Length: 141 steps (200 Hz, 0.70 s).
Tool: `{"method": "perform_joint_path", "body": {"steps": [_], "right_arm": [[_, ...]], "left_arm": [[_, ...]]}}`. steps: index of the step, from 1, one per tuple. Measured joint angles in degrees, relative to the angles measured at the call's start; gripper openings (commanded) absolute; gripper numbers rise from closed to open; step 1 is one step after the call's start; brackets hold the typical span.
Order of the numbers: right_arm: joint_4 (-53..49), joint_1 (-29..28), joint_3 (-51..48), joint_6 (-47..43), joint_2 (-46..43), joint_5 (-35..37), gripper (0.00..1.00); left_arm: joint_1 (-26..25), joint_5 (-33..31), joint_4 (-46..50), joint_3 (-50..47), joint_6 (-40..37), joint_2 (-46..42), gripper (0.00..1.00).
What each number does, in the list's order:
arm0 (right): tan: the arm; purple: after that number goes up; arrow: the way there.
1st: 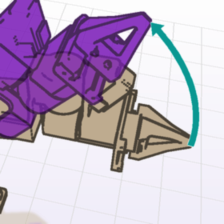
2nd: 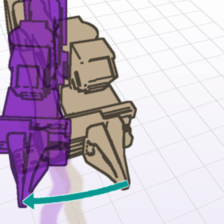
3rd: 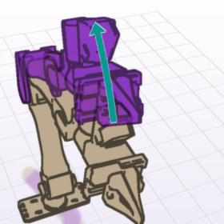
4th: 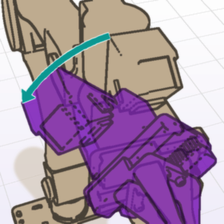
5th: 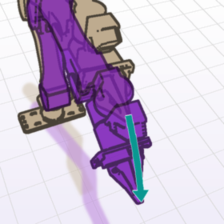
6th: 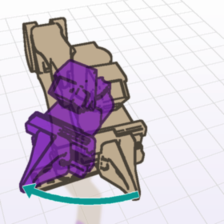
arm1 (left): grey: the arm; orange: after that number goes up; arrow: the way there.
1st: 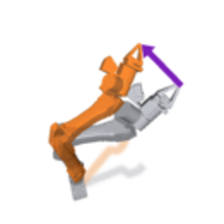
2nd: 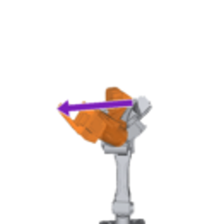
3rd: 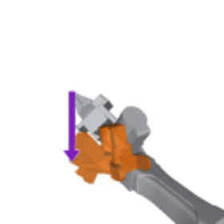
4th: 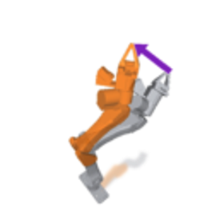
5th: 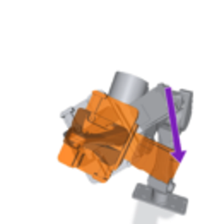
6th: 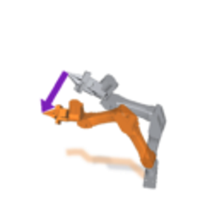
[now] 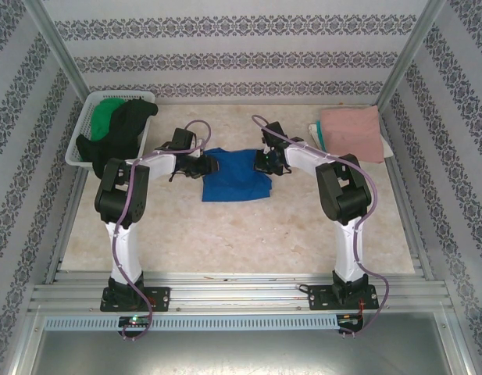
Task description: Fold and stack the t-shirts
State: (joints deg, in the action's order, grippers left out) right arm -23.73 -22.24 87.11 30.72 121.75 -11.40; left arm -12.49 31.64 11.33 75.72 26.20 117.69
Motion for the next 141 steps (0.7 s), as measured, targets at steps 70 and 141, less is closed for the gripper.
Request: {"method": "perform_joint_path", "body": {"steps": [70, 141], "right_arm": [[-10.23, 3.56, 2.54, -11.13, -9.18, 6.51, 0.00], [-8.98, 2.78, -17.20, -3.56, -12.94, 8.26, 0.25]], "left_arm": [[4.96, -0.11, 1.33, -9.29, 0.85, -12.41, 0.47], [4.72, -0.61, -0.26, -16.24, 2.89, -16.61, 0.47]]}}
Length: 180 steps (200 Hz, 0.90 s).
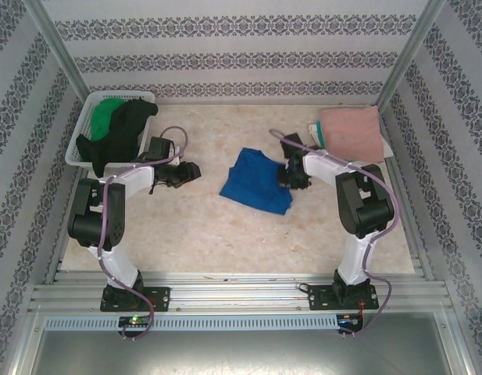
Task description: Fold and stack the t-shirts
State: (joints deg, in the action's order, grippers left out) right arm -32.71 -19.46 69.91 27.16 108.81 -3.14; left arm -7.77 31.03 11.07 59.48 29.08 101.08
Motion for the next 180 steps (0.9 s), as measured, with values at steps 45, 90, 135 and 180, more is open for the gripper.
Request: {"method": "perform_joint_path", "body": {"steps": [45, 90, 135, 180], "right_arm": [[-4.96, -6.45, -6.54, 1.46, -18.43, 6.32, 0.53], [-2.56, -0.72, -0.28, -3.76, -18.64, 7.85, 0.52], [-0.50, 2.12, 15.98, -7.21, 5.90, 6.69, 0.44], [4.24, 2.43, 4.04, -5.55, 3.06, 4.57, 0.45]], "left_arm": [[-8.52, -2.14, -0.46, -6.62, 1.68, -8.72, 0.47], [-19.34, -3.48, -7.02, -8.46, 6.45, -5.90, 0.46], [-20.57, -4.61, -10.27, -3.87, 9.14, 3.63, 0.46], [-19.17, -3.30, -1.62, 4.76, 8.22, 8.92, 0.46]]}}
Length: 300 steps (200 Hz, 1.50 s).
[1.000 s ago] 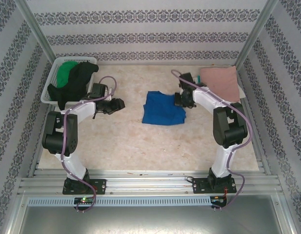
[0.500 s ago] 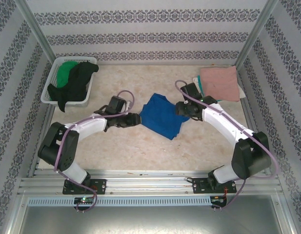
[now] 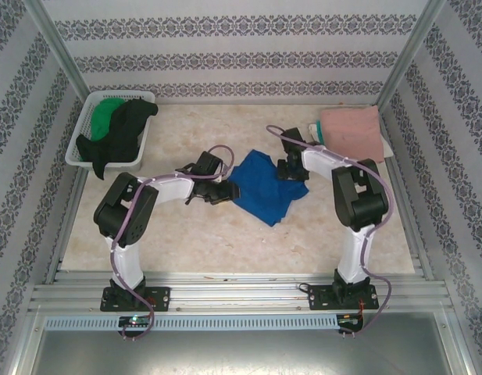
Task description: Fold and stack the t-shirts
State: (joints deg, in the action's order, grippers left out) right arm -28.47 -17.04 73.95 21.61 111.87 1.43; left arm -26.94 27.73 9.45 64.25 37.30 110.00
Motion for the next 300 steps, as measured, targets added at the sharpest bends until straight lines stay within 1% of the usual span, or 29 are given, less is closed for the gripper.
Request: {"method": "perform_joint_path", "body": {"steps": [21, 35, 48, 56, 63, 80, 94, 109, 121, 149, 172, 188, 217, 236, 250, 255, 272, 300], "right_arm": [[0.61, -1.01, -8.50, 2.45, -6.45, -0.63, 0.46], [0.68, -3.02, -14.16, 4.31, -10.69, -0.81, 0.48], [0.50, -5.07, -18.58, 6.21, -14.60, -0.83, 0.52], [0.22, -6.05, -21.31, 7.19, -17.53, -1.09, 0.57], [-0.07, -6.47, -23.12, 7.87, -19.82, -1.31, 0.58], [-0.50, -5.20, -26.14, 8.92, -25.44, -1.79, 0.61], [0.13, -3.04, -26.67, 9.44, -28.46, -2.49, 0.63], [2.47, -1.20, -26.71, 10.03, -29.27, -4.46, 0.65], [5.25, -0.70, -27.02, 10.60, -28.85, -6.97, 0.67], [10.99, -0.74, -27.61, 12.26, -25.14, -11.04, 0.67], [12.24, -0.76, -27.56, 13.31, -20.81, -10.43, 0.67], [12.28, -1.55, -27.36, 14.14, -20.17, -8.98, 0.67], [12.00, -3.15, -26.62, 15.06, -19.17, -6.27, 0.62], [10.25, -4.44, -25.22, 16.04, -18.18, -3.91, 0.54], [9.51, -5.77, -24.37, 16.61, -17.59, -2.05, 0.52], [9.40, -6.40, -23.98, 16.83, -17.22, -1.57, 0.50], [9.11, -8.35, -22.47, 17.46, -15.96, -1.05, 0.46], [8.22, -11.13, -20.02, 17.66, -14.73, -1.01, 0.34]], "left_arm": [[1.25, 2.86, 7.08, 6.10, -1.86, 3.41, 0.46], [2.05, 4.61, 11.39, 10.91, -3.63, 6.16, 0.46], [2.58, 5.31, 14.10, 15.63, -5.79, 9.03, 0.46], [2.80, 5.35, 14.99, 18.05, -7.15, 10.40, 0.46], [2.97, 4.83, 14.75, 20.13, -8.46, 11.54, 0.47], [3.85, 1.97, 11.39, 23.50, -11.21, 13.25, 0.48], [4.98, 0.26, 10.03, 23.61, -12.63, 12.63, 0.49], [6.01, -1.20, 8.57, 22.10, -13.42, 10.97, 0.49], [6.47, -1.90, 7.34, 19.04, -13.68, 8.55, 0.50], [6.47, -2.36, 5.60, 11.37, -13.75, 3.15, 0.50], [6.43, -2.01, 4.15, 7.76, -13.44, 1.75, 0.50], [6.43, -1.60, 3.52, 6.36, -13.05, 1.75, 0.50], [6.43, -1.16, 2.27, 4.72, -12.76, 1.73, 0.50], [6.43, -1.03, 1.51, 4.48, -12.61, 1.70, 0.50], [6.43, -0.94, 1.09, 4.48, -12.61, 1.66, 0.50], [6.43, -0.92, 0.92, 4.48, -12.61, 1.64, 0.50], [6.43, -0.72, 0.35, 4.44, -12.61, 1.60, 0.50], [6.45, 0.00, -0.39, 3.91, -12.63, 1.38, 0.50]]}}
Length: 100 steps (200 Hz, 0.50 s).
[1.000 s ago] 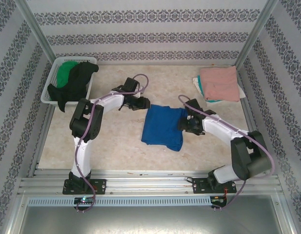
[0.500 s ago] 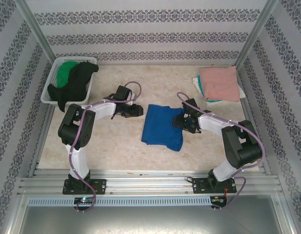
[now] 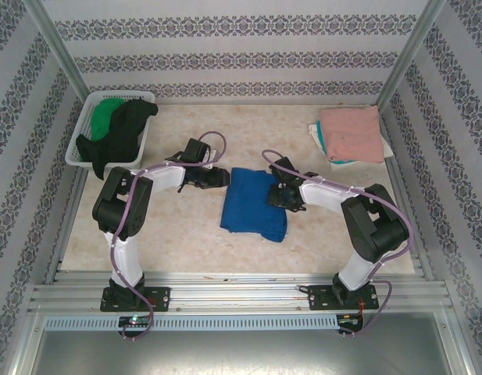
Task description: Fold and stack the t-shirts
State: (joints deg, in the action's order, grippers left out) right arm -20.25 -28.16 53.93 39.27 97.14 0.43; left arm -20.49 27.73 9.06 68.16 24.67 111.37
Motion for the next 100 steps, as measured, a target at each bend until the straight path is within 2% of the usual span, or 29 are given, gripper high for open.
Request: {"method": "perform_joint_path", "body": {"steps": [51, 100], "right_arm": [[-2.78, 0.66, 1.97, -0.68, 0.00, 0.17, 0.00], [-8.41, 2.56, 9.64, -7.04, -0.79, 0.44, 0.00]], "left_arm": [[2.43, 1.70, -0.83, -3.89, -0.04, -3.23, 0.50], [7.50, 1.75, -0.81, -9.70, -0.31, -12.20, 0.50]]}}
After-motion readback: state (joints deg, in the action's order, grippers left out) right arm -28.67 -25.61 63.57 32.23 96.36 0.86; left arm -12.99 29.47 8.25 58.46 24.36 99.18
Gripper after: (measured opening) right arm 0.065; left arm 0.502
